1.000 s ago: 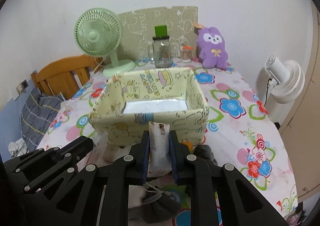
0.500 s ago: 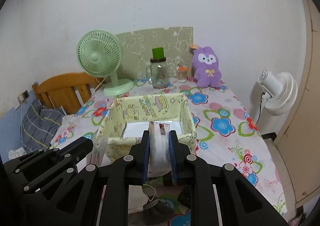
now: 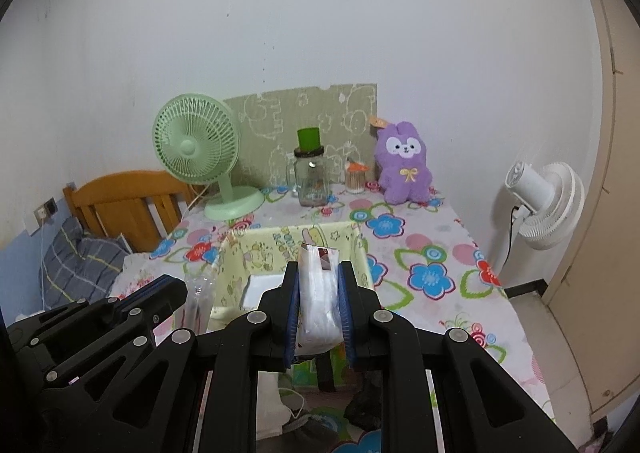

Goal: Organize soft objects
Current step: 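Lift both held items up and over the fabric box, then open the left tool over the box while the right tool releases the packet inside, then withdraw both tools from the box toward the remaining items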

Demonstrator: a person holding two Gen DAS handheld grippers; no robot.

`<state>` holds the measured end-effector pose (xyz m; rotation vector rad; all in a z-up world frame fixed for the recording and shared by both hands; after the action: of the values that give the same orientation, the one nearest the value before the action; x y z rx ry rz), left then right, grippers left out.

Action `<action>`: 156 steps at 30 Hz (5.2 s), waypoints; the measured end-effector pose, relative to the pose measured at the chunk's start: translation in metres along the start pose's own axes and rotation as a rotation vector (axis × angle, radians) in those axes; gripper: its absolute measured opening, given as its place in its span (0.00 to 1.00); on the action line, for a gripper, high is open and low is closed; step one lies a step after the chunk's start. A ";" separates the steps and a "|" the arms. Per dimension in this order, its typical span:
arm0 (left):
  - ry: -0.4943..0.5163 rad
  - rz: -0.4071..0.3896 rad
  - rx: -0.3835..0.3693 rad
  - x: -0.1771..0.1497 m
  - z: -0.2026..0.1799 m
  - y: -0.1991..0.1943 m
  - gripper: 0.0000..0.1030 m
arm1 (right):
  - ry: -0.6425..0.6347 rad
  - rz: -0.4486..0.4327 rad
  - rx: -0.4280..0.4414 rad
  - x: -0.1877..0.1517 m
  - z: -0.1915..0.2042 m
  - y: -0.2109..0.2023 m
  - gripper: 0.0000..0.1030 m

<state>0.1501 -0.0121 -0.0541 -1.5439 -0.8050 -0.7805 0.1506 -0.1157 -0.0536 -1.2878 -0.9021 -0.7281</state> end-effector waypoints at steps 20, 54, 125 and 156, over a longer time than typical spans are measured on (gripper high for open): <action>0.016 -0.036 -0.013 0.031 -0.007 0.020 0.00 | 0.025 -0.034 -0.014 0.026 -0.012 0.018 0.21; -0.038 0.032 -0.010 0.043 0.015 0.129 0.00 | 0.056 0.009 -0.030 0.036 -0.029 0.123 0.21; -0.033 -0.019 0.058 -0.003 0.014 0.025 1.00 | -0.054 -0.071 0.028 0.014 -0.001 0.024 1.00; -0.059 0.056 0.085 -0.083 0.002 0.028 0.96 | -0.030 0.011 -0.019 -0.070 -0.020 0.015 0.91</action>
<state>0.1289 -0.0184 -0.1389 -1.5127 -0.8243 -0.6541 0.1332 -0.1359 -0.1231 -1.3227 -0.9129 -0.7120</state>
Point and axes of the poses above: each gripper's, at about its wrist camera, not at the fingertips, and y roughly the way its jaws point, z to its left, x to its top, the point moved 7 cm from there along y, roughly the way its jaws point, and after that the axes turned 3 degrees about -y, right-handed, at the moved point
